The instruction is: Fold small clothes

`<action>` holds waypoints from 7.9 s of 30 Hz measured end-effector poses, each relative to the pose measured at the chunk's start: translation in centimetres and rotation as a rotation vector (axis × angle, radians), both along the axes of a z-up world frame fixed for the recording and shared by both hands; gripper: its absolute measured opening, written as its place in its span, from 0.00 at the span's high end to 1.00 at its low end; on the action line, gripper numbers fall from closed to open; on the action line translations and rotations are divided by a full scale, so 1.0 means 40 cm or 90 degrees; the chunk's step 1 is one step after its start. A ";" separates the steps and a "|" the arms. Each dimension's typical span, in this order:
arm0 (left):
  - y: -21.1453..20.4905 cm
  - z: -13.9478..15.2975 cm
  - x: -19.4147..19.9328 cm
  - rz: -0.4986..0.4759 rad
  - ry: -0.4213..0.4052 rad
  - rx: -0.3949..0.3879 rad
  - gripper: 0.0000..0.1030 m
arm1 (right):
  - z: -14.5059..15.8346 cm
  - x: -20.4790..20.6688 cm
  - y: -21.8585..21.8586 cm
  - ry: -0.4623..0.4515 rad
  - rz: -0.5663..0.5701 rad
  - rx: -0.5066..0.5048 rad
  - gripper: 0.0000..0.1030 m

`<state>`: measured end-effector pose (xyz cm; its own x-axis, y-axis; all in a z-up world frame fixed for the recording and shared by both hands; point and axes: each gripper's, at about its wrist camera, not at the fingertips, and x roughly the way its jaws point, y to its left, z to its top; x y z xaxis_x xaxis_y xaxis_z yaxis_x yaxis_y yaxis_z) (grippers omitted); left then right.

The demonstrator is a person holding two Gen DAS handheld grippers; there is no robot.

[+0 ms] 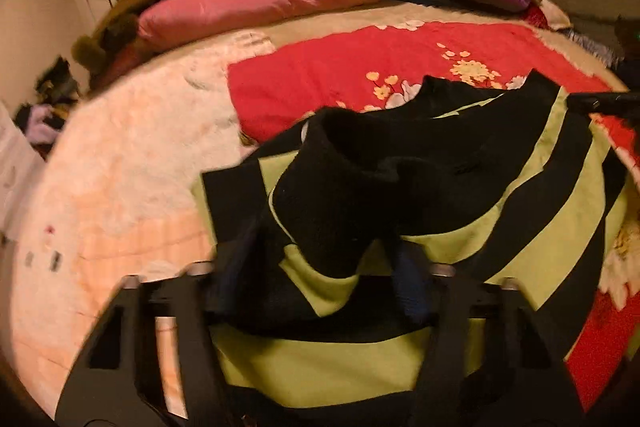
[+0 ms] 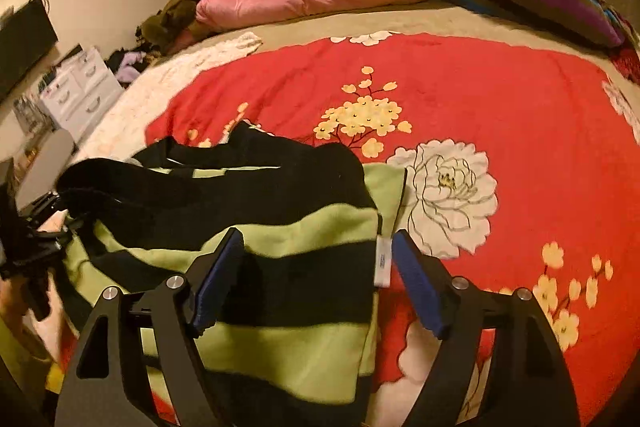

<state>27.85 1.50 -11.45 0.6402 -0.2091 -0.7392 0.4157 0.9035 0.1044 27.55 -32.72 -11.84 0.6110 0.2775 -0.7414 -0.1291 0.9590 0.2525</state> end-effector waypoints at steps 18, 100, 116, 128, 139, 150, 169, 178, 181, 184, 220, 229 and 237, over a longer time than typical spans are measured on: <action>0.155 0.060 0.065 0.174 0.031 -0.280 0.85 | -0.004 0.097 -0.032 -0.005 -0.035 0.049 0.85; 0.194 -0.061 -0.180 0.317 0.122 -0.281 0.79 | -0.055 -0.196 -0.035 0.110 0.034 0.092 0.88; 0.213 -0.042 -0.199 0.302 0.131 -0.250 0.86 | -0.068 -0.198 -0.047 0.151 0.016 0.070 0.89; 0.221 -0.020 -0.219 0.306 0.127 -0.236 0.80 | 0.028 -0.219 -0.062 0.085 -0.025 0.036 0.54; 0.226 0.034 -0.237 0.304 0.076 -0.198 0.57 | 0.104 -0.223 -0.007 0.024 -0.013 0.017 0.23; 0.223 0.060 -0.236 0.300 0.034 -0.157 0.25 | 0.137 -0.229 0.102 -0.030 0.027 -0.023 0.10; 0.258 0.038 -0.194 0.341 0.031 -0.112 0.09 | 0.108 -0.255 0.463 -0.089 0.214 -0.076 0.05; 0.322 0.014 -0.174 0.382 0.042 -0.133 0.09 | 0.062 -0.265 0.632 -0.097 0.280 -0.108 0.05; 0.368 0.001 -0.164 0.424 0.043 -0.145 0.09 | 0.045 -0.264 0.680 -0.104 0.298 -0.131 0.05; 0.397 -0.009 -0.161 0.445 0.052 -0.167 0.09 | 0.030 -0.260 0.737 -0.123 0.321 -0.161 0.05; 0.279 -0.012 0.107 0.285 0.258 -0.501 0.09 | 0.034 -0.190 0.636 -0.144 0.350 0.061 0.95; 0.211 -0.061 0.176 0.273 0.300 -0.452 0.38 | 0.017 -0.190 0.641 -0.126 0.350 0.072 0.95; 0.181 -0.029 0.152 0.278 0.254 -0.430 0.84 | 0.025 -0.187 0.633 -0.127 0.349 0.085 0.95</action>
